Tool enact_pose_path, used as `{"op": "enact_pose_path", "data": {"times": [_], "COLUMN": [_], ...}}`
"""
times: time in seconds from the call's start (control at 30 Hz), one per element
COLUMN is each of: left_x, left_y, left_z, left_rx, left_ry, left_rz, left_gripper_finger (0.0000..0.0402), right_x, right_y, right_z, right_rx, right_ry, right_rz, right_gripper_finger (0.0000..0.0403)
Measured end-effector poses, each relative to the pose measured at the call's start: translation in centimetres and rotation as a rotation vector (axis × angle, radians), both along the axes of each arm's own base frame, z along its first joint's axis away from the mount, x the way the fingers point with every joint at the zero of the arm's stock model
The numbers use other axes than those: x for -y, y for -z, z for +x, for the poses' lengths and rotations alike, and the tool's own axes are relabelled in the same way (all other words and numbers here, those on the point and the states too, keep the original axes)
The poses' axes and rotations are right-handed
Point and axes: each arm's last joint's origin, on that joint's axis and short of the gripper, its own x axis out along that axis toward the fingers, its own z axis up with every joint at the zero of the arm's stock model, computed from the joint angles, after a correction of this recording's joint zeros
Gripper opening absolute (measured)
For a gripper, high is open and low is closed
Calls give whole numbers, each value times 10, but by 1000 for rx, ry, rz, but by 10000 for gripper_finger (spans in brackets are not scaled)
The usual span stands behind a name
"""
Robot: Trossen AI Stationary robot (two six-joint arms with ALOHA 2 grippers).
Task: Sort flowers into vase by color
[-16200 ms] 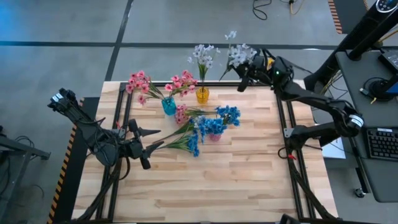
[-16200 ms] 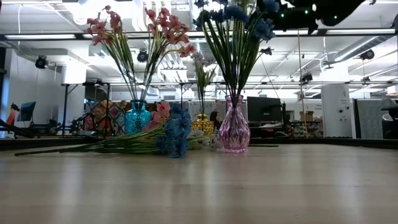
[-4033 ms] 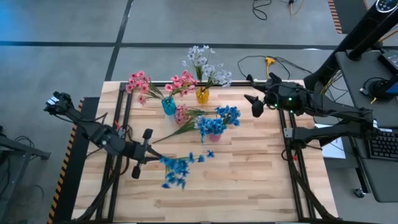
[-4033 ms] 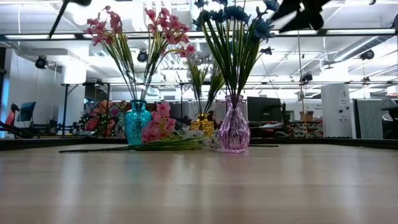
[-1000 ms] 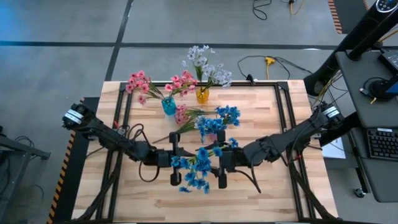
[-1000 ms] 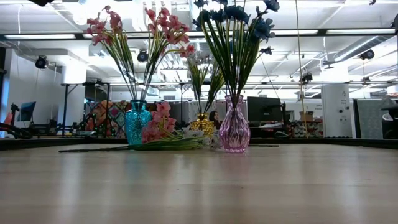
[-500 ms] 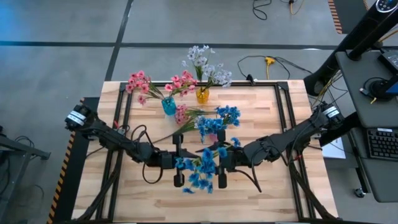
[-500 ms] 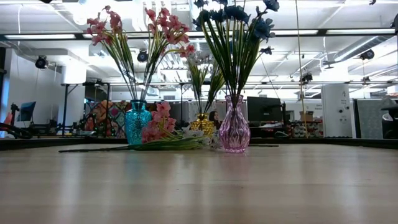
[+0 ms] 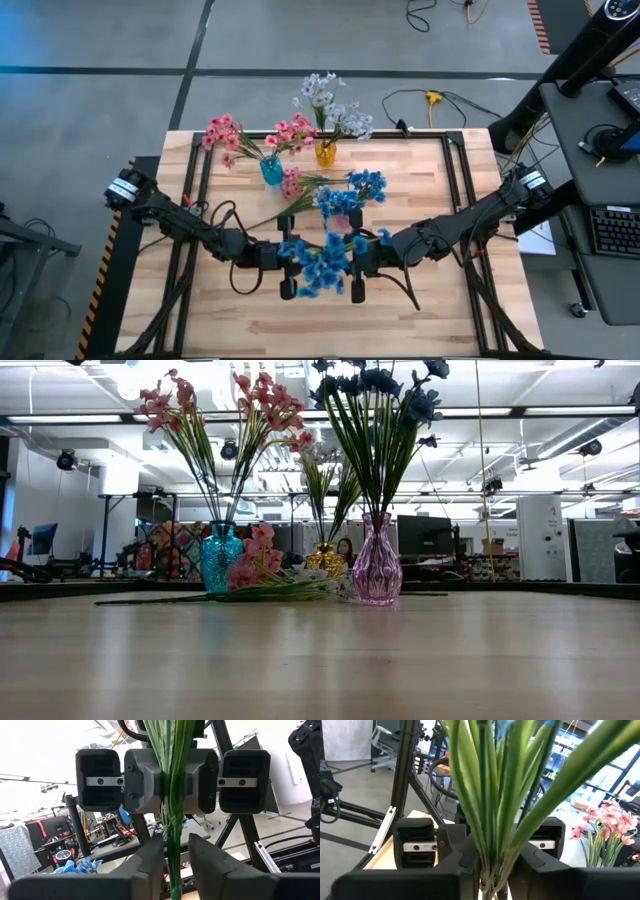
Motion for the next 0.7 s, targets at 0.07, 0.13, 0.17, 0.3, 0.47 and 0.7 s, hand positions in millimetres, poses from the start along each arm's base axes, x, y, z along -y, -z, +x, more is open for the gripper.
{"op": "enact_pose_path", "data": {"times": [0.07, 0.13, 0.17, 0.3, 0.47, 0.7], "left_x": [1, 1, 1, 1, 2, 3], "left_y": [0, 1, 1, 3, 2, -5], "left_z": [0, 0, 0, 1, -3, -15], "left_rx": [-1, -8, -13, -36, -66, -152], "left_ry": [5, 8, 9, 17, 6, -23], "left_rz": [-10, -24, -25, -48, -49, -21], "left_gripper_finger": [98, 123, 137, 194, 258, 300], "right_x": [0, 0, 0, 0, 1, 4], "right_y": [1, 1, 2, 1, -14, -47], "right_z": [0, -1, -2, -4, -8, -26], "right_rx": [-5, -19, -33, -59, -80, -142], "right_ry": [-1, -2, -1, 2, -1, -10], "right_rz": [-2, -3, -3, 9, -1, 24], "right_gripper_finger": [51, 45, 42, 39, 38, 38]}}
